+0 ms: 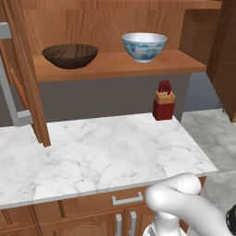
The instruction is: Open the cabinet. Pick the bowls from the counter and place them in the cabinet. Then close the cabinet.
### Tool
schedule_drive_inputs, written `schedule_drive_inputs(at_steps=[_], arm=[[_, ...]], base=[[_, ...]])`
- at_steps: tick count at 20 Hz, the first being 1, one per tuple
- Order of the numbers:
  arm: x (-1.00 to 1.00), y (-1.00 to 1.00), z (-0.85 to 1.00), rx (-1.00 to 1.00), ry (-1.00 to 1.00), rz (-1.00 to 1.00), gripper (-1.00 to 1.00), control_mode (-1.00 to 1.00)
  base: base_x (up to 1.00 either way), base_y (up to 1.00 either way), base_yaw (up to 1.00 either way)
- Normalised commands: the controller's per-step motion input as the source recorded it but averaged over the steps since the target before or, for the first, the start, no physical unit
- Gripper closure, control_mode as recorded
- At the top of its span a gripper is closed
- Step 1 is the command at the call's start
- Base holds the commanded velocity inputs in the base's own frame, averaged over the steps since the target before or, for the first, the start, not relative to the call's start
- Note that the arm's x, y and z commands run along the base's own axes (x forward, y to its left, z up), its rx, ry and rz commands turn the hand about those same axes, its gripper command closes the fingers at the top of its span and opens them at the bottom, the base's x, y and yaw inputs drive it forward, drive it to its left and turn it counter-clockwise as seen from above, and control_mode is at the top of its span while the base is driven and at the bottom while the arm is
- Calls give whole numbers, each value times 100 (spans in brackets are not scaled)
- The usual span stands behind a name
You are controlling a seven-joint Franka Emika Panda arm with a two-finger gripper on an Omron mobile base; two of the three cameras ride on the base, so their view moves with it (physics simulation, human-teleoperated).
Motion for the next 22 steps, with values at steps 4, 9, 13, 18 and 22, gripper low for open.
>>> schedule_drive_inputs(at_steps=[4,9,13,18,22], arm=[[0,76,0,-18,-16,-57,-100,-100],[0,51,0,-13,-9,-69,-100,-100],[12,49,13,-15,2,-64,-100,-100],[47,28,52,-15,7,-42,-100,-100],[68,8,36,-13,5,-25,-100,-100]], base=[[0,0,0],[0,0,0],[0,0,0],[0,0,0],[0,0,0]])
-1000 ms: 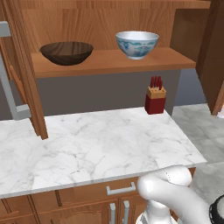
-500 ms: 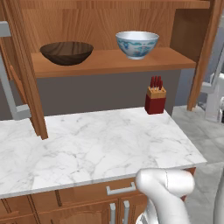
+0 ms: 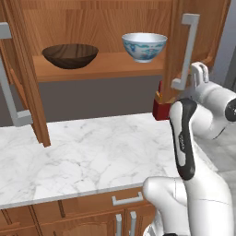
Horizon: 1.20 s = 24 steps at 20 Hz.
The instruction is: Open the cabinet. Pick the bowls from the counter and place them in the cabinet. Then close the cabinet.
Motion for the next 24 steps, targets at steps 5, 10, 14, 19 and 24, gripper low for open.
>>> schedule_drive_inputs(at_steps=[5,10,14,19,24], arm=[[75,0,4,-8,21,-16,-100,-100],[100,13,-8,-6,16,-1,-100,-100],[100,12,-27,12,-8,27,-100,-100],[100,1,-54,17,-18,39,-100,-100],[100,12,-55,13,-7,34,-100,-100]], base=[[0,0,0],[0,0,0],[0,0,0],[0,0,0],[0,0,0]])
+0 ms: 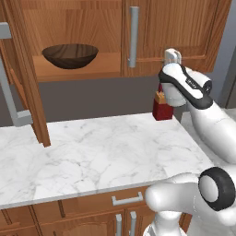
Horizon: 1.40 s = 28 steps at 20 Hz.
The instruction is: Open the cabinet. Pick the bowls from the counter and place them in the cabinet. Then close the cabinet.
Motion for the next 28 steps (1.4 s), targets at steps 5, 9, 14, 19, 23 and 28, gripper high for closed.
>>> schedule_drive_inputs(at_steps=[5,9,14,19,23,28], arm=[[64,52,-1,-1,0,6,-100,-100],[-27,19,31,-5,2,0,-100,-100],[-41,14,58,-6,4,0,-100,-100],[-35,0,59,-1,7,0,-100,-100],[-30,0,60,0,21,0,-100,-100],[-32,0,44,0,24,0,-100,-100]], base=[[0,0,0],[0,0,0],[0,0,0],[0,0,0],[0,0,0],[0,0,0]])
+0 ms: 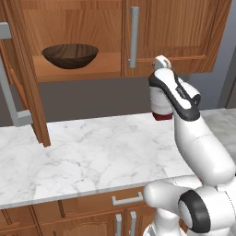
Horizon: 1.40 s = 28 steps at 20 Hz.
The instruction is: Open the cabinet. Pick the bowls from the counter and place them in the cabinet. Then close the cabinet.
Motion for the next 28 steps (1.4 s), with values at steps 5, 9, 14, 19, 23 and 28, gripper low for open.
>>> schedule_drive_inputs(at_steps=[5,9,14,19,23,28], arm=[[-32,-6,44,-2,17,0,-100,-100],[-35,-19,38,-1,7,0,-100,-100],[-48,-16,6,0,1,0,-100,-100],[-71,-9,-1,0,-8,0,-100,-100],[-71,-8,0,1,-7,0,-100,-100],[-48,-23,-5,7,0,0,-100,-100]], base=[[0,0,0],[0,0,0],[0,0,0],[0,0,0],[0,0,0],[0,0,0]])
